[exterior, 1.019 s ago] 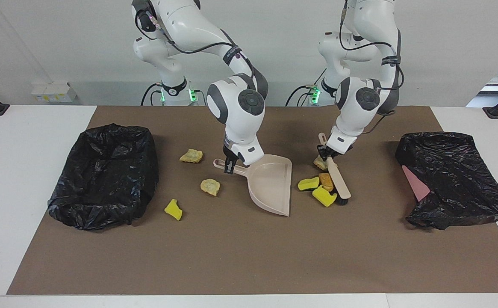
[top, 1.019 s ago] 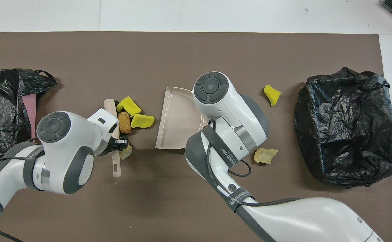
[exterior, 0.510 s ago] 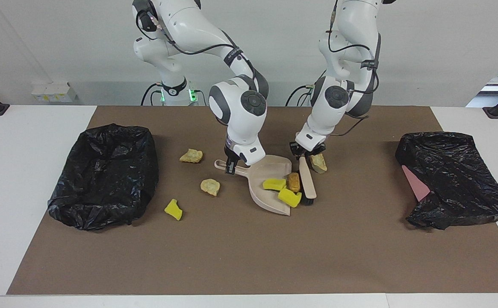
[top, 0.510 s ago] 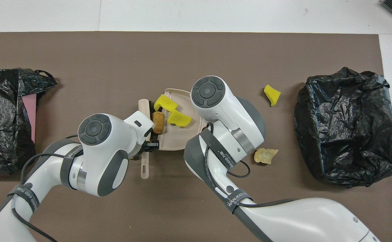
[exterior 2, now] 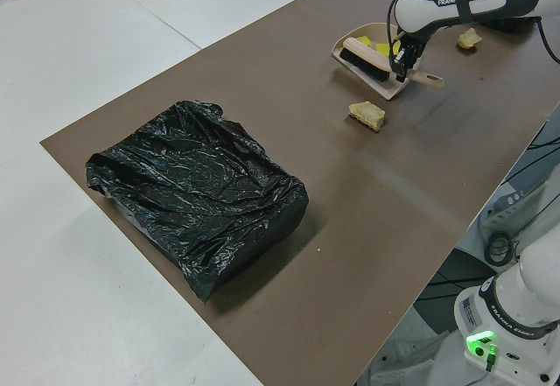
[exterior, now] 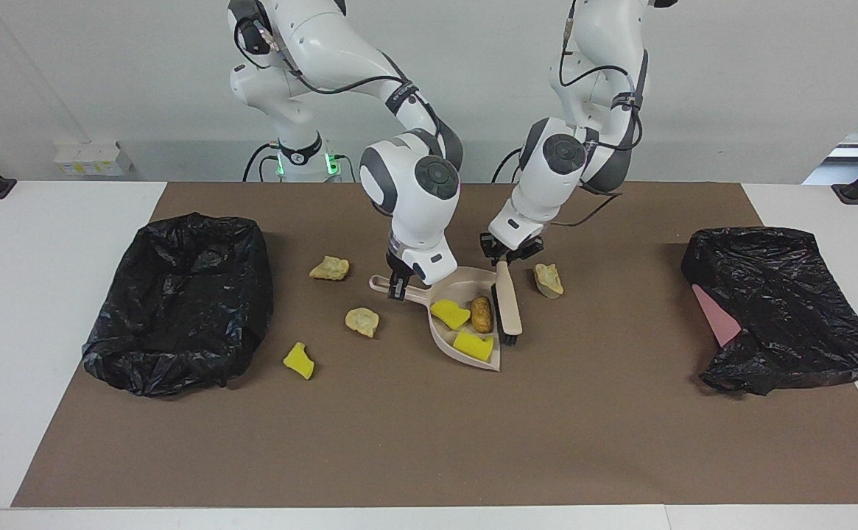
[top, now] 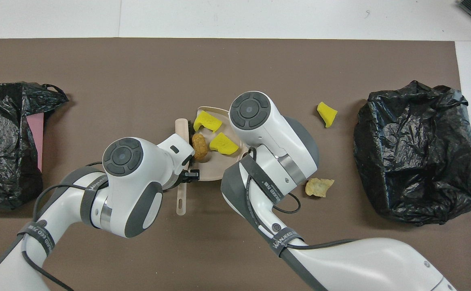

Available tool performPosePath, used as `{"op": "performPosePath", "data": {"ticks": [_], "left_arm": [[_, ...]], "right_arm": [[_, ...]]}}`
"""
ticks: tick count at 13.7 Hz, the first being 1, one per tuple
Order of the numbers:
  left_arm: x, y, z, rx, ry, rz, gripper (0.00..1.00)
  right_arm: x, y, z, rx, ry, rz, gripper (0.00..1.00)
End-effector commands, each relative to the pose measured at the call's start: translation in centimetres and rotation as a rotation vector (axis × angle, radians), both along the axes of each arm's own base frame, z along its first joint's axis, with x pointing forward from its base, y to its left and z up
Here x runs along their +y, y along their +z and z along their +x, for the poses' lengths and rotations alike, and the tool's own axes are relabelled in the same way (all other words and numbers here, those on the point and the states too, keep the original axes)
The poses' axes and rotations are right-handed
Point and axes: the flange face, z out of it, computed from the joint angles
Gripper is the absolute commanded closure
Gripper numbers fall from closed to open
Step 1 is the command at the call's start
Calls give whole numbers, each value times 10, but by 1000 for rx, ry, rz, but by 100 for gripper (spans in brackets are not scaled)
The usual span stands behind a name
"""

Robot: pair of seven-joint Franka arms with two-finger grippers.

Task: Sweep and dump trash in bin
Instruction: 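Sweep the remaining chunks into the dustpan with the left gripper's brush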

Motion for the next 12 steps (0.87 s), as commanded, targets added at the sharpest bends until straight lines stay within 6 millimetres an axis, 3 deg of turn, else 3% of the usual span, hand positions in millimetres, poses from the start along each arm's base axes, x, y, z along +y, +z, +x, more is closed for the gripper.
{"op": "performPosePath", "data": {"ticks": [1,5,9,12], "left_arm": [[17,30,-15,67,109,69,100],[32,33,-47,125,307,282,100],[62,3,-94,120,422,298,100],[66,-10,-96,97,418,273,100]], "right_arm": [[-2,1,-1,-13,32,-1,100],[-2,2,0,-15,31,1,100],[-2,2,0,-15,31,1,100],[-2,2,0,-15,31,1,100]]}}
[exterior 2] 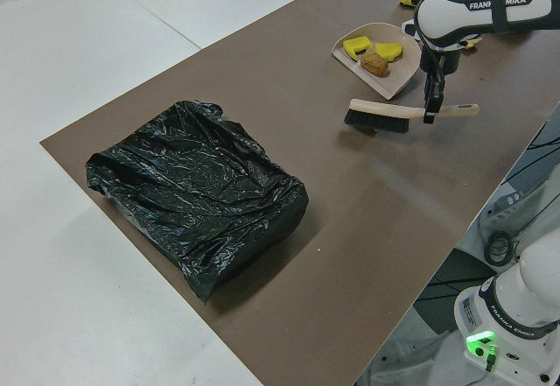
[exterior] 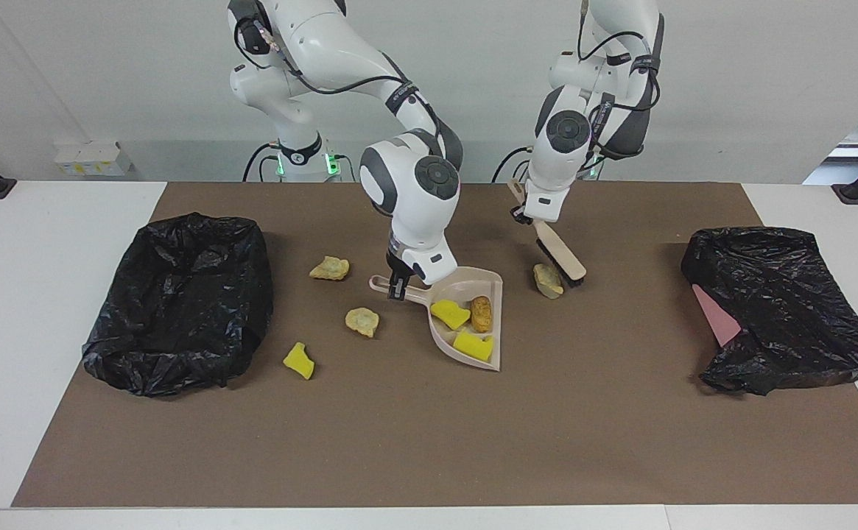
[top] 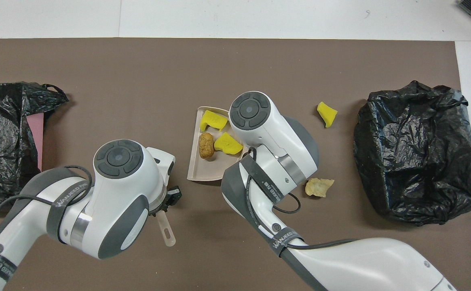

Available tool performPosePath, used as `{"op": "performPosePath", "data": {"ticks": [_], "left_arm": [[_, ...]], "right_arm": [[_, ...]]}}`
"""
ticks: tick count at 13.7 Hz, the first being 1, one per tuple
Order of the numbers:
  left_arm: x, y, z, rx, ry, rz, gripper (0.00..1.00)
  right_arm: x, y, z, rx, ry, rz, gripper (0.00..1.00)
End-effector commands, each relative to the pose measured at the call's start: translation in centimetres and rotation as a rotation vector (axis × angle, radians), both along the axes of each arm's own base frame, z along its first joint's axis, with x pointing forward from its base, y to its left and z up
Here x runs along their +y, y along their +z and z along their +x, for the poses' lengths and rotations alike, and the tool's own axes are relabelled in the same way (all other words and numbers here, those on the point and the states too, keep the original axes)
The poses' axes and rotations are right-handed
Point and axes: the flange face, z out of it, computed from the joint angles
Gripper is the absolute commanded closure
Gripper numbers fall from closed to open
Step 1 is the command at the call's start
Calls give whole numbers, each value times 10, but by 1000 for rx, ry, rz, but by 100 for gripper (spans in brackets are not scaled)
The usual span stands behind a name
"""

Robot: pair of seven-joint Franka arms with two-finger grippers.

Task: Sweep and dump trash in bin
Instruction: 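Sweep the remaining chunks into the dustpan with the left gripper's brush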

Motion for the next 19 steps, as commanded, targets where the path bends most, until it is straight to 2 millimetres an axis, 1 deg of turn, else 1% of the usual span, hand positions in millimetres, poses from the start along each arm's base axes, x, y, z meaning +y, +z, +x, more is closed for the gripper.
{"op": "performPosePath", "data": {"ticks": [1,3,4,5,7,9,10,12,14,17,19], "left_arm": [[1,-12,0,-81,-2,-28,100],[-8,-28,21,-109,-52,-65,100],[-16,-31,35,-117,-81,-91,100],[-22,-31,46,-127,-129,-121,100],[-21,-24,72,-141,-241,-183,100],[-24,-20,78,-157,-402,-226,100],[-31,-20,84,-160,-429,-269,100],[-42,-17,83,-158,-463,-319,100],[-57,-17,75,-147,-499,-360,100],[-88,-4,63,-148,-508,-427,100],[-86,-2,58,-125,-447,-408,100]], "right_arm": [[-2,2,0,-15,31,1,100],[-2,2,0,-17,30,1,100],[-2,3,0,-17,31,2,100],[-2,1,0,-15,30,1,100],[-2,1,0,-15,30,1,100],[-2,1,0,-15,30,1,100],[-2,1,0,-15,30,1,100],[-2,1,0,-15,30,1,100],[-4,2,1,-18,26,2,100],[-4,3,1,-22,19,4,100],[-3,2,2,-22,16,5,100]]}}
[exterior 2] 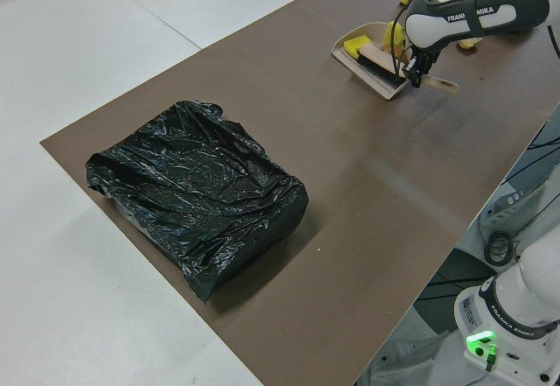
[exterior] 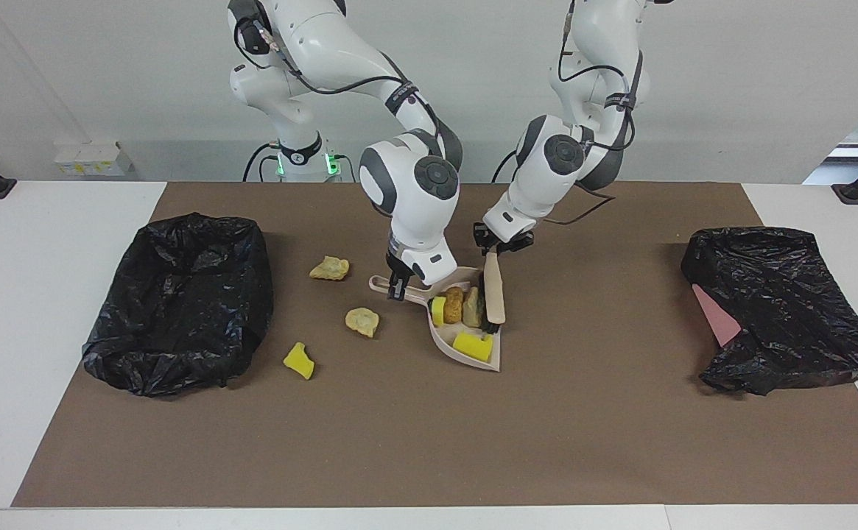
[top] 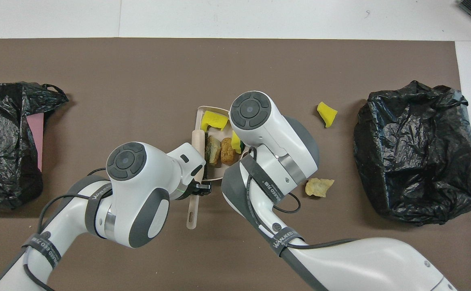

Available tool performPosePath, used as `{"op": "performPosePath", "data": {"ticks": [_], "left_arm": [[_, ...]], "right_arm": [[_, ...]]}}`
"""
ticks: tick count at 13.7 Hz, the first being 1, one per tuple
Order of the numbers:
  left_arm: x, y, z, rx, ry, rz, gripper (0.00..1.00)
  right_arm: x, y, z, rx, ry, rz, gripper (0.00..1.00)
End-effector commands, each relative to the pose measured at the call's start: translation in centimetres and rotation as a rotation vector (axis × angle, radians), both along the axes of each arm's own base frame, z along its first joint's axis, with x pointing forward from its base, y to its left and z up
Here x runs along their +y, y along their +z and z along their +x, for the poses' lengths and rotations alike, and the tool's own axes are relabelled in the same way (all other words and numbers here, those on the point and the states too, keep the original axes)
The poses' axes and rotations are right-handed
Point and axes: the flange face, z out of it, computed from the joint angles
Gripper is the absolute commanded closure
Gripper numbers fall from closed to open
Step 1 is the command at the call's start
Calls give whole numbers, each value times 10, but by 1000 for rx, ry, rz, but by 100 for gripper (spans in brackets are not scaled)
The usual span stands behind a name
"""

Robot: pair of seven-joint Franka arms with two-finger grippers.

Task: Sweep and dump trash in bin
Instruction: 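Sweep the remaining chunks into the dustpan with the left gripper's brush, then carry the loaded dustpan with the right gripper over the black bag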

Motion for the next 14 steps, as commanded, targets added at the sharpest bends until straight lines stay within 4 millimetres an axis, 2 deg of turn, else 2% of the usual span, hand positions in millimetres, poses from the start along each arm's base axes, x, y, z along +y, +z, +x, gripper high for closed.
{"op": "performPosePath", "data": {"ticks": [1,5,8,11,14], "left_arm": [[1,7,-2,56,70,23,100],[19,25,-6,52,165,165,100],[17,28,-15,30,213,272,100],[7,30,-32,37,234,293,100],[-12,28,-65,27,225,300,100]], "right_arm": [[-4,3,2,-21,12,5,100],[-11,15,7,-34,-14,29,100],[-27,33,17,-62,-39,45,100],[-28,43,19,-76,-43,54,100],[-31,45,21,-80,-49,56,100]]}}
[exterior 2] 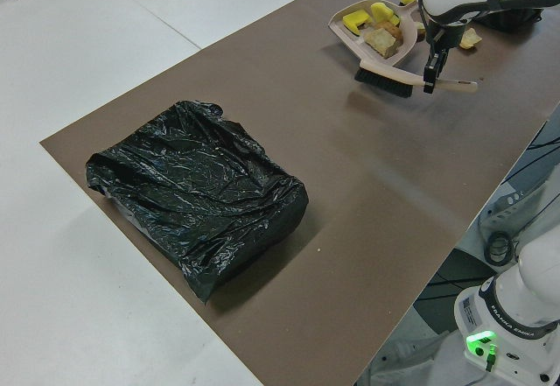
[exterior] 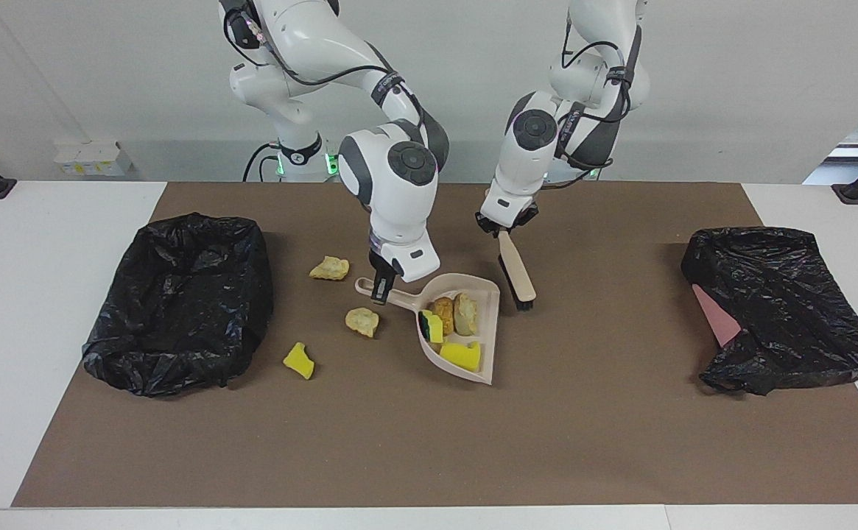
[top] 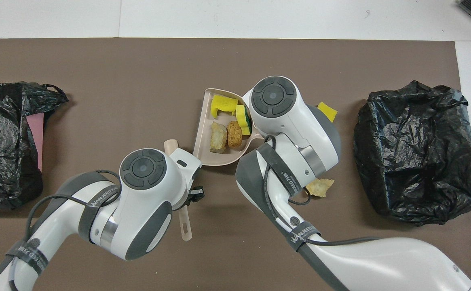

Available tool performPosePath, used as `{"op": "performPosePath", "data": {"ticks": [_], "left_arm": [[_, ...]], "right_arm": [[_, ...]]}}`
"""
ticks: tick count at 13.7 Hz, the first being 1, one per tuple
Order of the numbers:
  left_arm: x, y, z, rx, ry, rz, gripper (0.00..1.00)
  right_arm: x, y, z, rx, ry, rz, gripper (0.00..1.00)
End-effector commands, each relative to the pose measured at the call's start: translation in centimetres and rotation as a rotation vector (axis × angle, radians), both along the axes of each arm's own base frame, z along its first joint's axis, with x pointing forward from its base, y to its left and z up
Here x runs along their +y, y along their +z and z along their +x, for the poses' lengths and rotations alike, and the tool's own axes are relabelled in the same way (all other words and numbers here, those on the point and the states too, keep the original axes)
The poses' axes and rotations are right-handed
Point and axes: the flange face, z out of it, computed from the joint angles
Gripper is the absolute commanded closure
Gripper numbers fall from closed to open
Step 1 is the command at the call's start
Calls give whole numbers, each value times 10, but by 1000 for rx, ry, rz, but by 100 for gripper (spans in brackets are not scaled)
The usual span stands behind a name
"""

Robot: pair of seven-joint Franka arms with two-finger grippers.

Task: Sweep and dump trash in bin
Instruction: 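Carry the loaded dustpan with the right gripper over the black bag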

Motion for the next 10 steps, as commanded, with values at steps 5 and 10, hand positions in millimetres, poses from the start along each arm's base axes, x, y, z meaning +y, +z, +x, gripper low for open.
{"op": "performPosePath", "data": {"ticks": [5,10], "left_arm": [[-20,-18,-89,-54,-105,5,100],[-26,-37,-106,-95,-125,-27,100]], "right_arm": [[-35,42,8,-39,-45,63,100],[-86,80,16,-70,-87,69,100]]}}
